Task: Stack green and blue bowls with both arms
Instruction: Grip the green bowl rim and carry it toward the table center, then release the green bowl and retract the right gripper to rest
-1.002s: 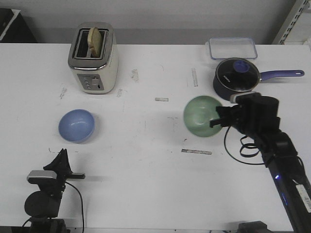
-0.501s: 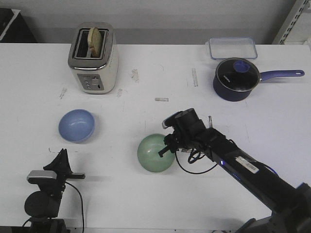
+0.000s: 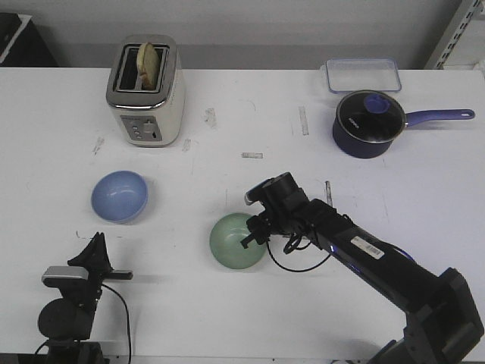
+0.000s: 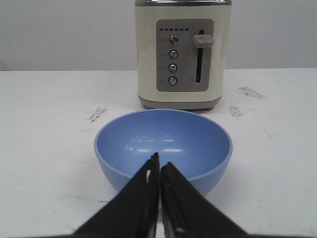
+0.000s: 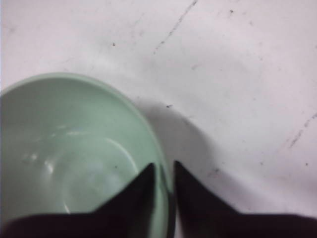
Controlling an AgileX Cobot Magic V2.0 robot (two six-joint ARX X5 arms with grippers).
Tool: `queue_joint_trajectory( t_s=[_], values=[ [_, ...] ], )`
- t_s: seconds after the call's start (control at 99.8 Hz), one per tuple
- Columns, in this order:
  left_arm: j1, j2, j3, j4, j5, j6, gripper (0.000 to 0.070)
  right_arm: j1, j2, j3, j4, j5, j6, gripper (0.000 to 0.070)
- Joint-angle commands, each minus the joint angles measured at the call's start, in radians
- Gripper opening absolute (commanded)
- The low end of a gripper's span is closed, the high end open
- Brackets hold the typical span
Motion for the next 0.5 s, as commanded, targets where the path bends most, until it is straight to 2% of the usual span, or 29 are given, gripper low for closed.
queue_joint_trajectory(
  t_s=[0.0, 0.01, 0.02, 0.19, 0.321, 0.491],
  values=[
    [0.001, -0.002, -0.021, 0.01, 0.002, -0.002, 0.0001, 0.011, 0.02, 0.014, 0.007, -0.018, 0.005, 0.0443],
    [0.001, -0.002, -0.021, 0.009, 0.002, -0.002, 0.0001, 0.011, 0.02, 0.014, 0.007, -0.019, 0.005, 0.0463],
    [0.001, -0.002, -0.021, 0.01, 0.002, -0.002, 0.0001, 0.011, 0.018, 0.014, 0.007, -0.029, 0.006, 0.0513],
    [0.001, -0.002, -0.021, 0.011, 0.002, -0.002, 0.0001, 0.006, -0.024, 0.026, 0.009, -0.038, -0.005, 0.0511],
    [0.001, -0.002, -0.021, 0.011, 0.002, -0.002, 0.0001, -0.021, -0.098, 0.05, 0.011, -0.005, -0.017, 0.047],
    [0.001, -0.002, -0.021, 0.011, 0.002, -0.002, 0.0001, -0.087, -0.235, 0.059, 0.031, 0.113, -0.045, 0.0432]
  ],
)
